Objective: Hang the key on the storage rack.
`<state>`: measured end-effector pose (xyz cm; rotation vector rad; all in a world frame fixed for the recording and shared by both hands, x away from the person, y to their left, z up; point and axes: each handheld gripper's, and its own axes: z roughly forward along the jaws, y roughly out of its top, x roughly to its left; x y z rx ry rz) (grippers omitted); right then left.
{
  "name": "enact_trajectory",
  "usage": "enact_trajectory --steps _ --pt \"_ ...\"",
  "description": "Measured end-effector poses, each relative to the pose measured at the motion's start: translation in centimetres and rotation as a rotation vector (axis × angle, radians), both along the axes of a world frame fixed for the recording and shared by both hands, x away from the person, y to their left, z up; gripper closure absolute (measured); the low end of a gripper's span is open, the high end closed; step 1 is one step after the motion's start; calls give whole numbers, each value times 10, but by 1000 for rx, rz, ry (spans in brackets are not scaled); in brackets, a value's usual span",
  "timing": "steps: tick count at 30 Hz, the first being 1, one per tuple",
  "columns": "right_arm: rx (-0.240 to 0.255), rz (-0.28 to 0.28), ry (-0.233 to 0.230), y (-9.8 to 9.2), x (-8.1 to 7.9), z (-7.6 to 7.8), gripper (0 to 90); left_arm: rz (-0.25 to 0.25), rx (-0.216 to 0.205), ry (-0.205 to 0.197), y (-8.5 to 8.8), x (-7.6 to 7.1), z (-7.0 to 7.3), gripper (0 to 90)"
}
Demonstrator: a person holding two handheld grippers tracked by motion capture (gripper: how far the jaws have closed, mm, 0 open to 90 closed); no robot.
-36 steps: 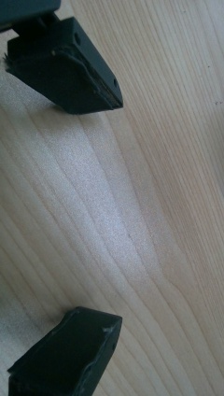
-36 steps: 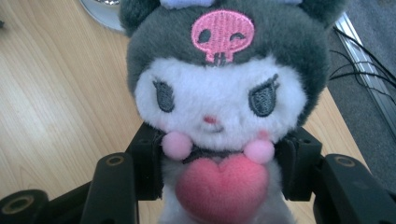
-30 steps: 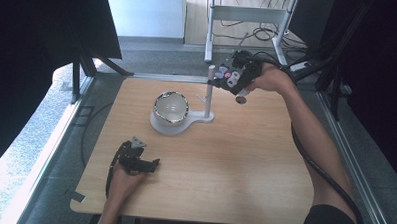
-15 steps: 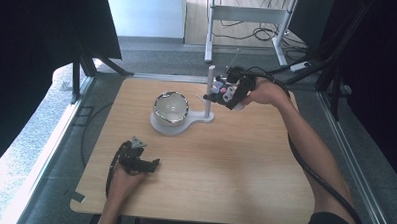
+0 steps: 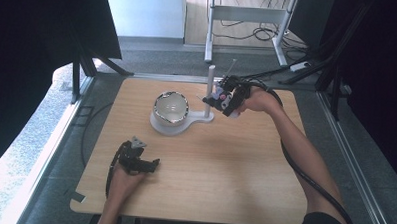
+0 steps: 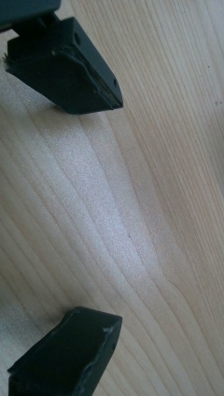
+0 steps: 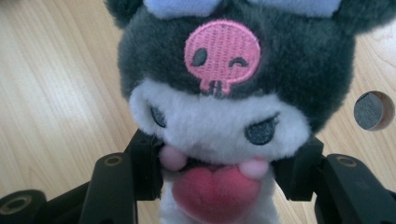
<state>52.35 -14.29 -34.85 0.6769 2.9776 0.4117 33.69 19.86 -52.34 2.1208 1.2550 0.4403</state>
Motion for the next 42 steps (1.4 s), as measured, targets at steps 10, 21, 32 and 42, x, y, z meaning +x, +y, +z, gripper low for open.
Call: enact_trajectory --steps 10,21,32,42 --pt "-30 -37 -15 -4 6 -16 372 0 -1 0 0 0 0 7" --pt "10 -14 -84 -8 0 -10 179 0 -1 0 0 0 0 7" --pt "37 1 -120 -8 -11 -2 125 0 0 0 0 0 0 7" --pt "54 -2 -141 -23 -25 5 53 -1 0 3 0 0 0 7"
